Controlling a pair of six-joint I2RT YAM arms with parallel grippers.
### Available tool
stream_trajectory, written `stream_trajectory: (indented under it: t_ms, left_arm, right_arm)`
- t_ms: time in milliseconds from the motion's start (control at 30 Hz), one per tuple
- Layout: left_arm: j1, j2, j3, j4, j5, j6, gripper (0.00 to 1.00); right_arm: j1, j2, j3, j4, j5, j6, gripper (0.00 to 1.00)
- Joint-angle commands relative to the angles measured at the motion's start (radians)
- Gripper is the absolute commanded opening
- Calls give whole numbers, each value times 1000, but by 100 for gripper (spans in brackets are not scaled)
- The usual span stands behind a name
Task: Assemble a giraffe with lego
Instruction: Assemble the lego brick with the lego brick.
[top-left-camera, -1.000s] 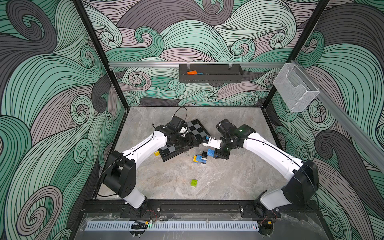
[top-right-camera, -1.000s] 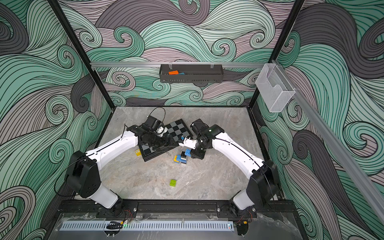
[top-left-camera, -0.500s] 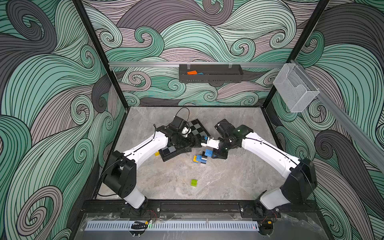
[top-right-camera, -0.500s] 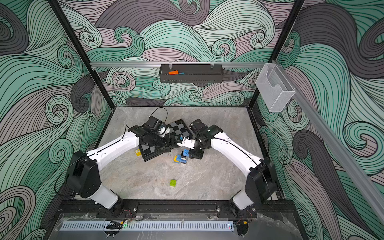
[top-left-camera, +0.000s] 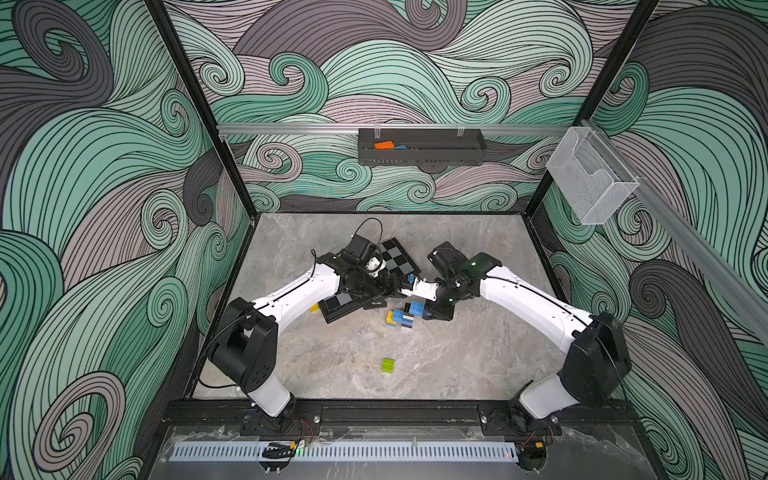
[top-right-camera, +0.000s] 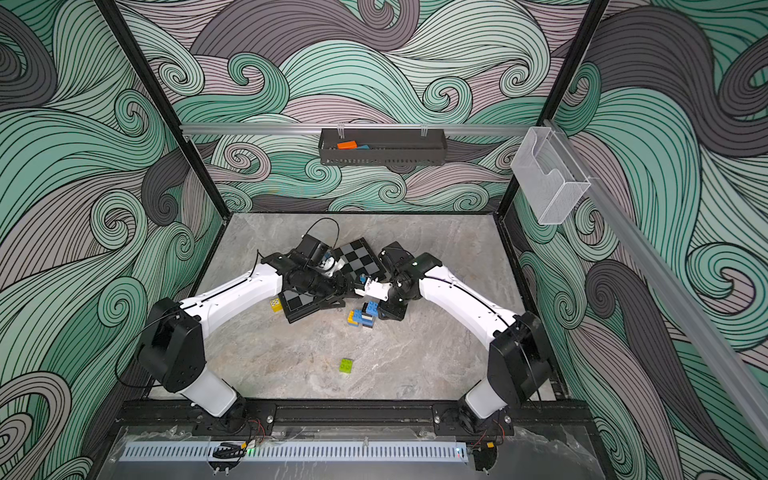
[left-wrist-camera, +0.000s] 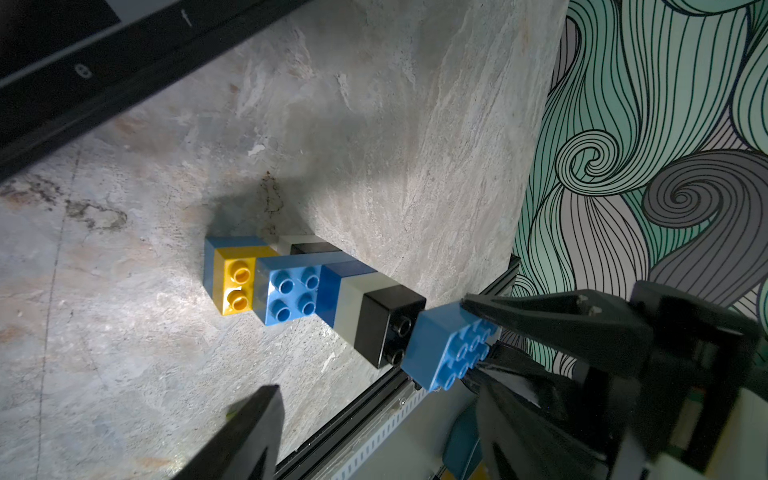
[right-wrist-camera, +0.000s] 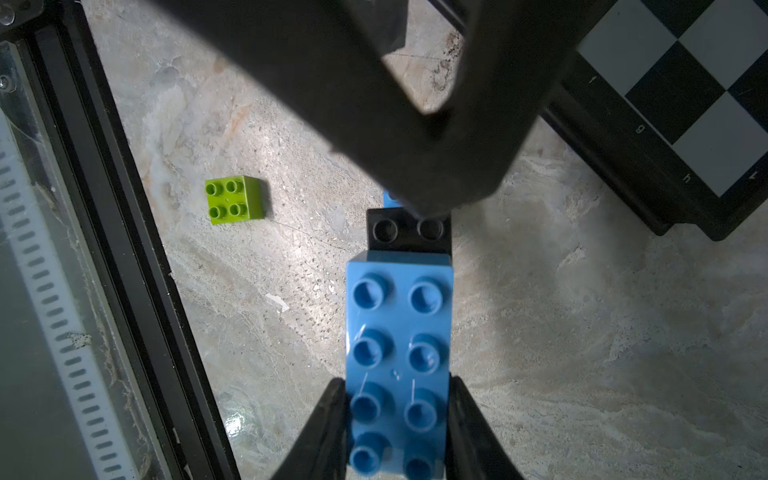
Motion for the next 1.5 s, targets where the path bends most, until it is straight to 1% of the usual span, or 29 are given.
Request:
stream_trajectory:
  t_ms: [0, 400, 600, 833, 1033, 1267, 1467]
  left_arm:
    - [-11, 14, 3, 1, 21, 7, 78]
    - [-51, 28, 7, 2, 24, 15, 78]
    - [-69, 56, 20, -16, 24, 31, 78]
    - [-81, 68, -1, -10, 14, 23, 78]
    - [-81, 66, -39, 88, 48, -36, 78]
    - [-81, 80, -117, 229, 86, -121, 77]
    - [-79, 57, -166, 300, 95, -157, 78]
  right_arm:
    - [-6, 2, -18, 2, -8, -9, 19]
    - [-13, -4, -28, 0, 0, -13, 19]
    - [-14, -13, -29, -1, 5, -14, 19]
    - [-15, -21, -24, -1, -2, -9, 19]
    - [-14, -27, -22, -1, -6, 4, 19]
    - [-15, -30, -45, 5, -42, 30, 19]
    - [-15, -51, -87, 67, -75, 79, 19]
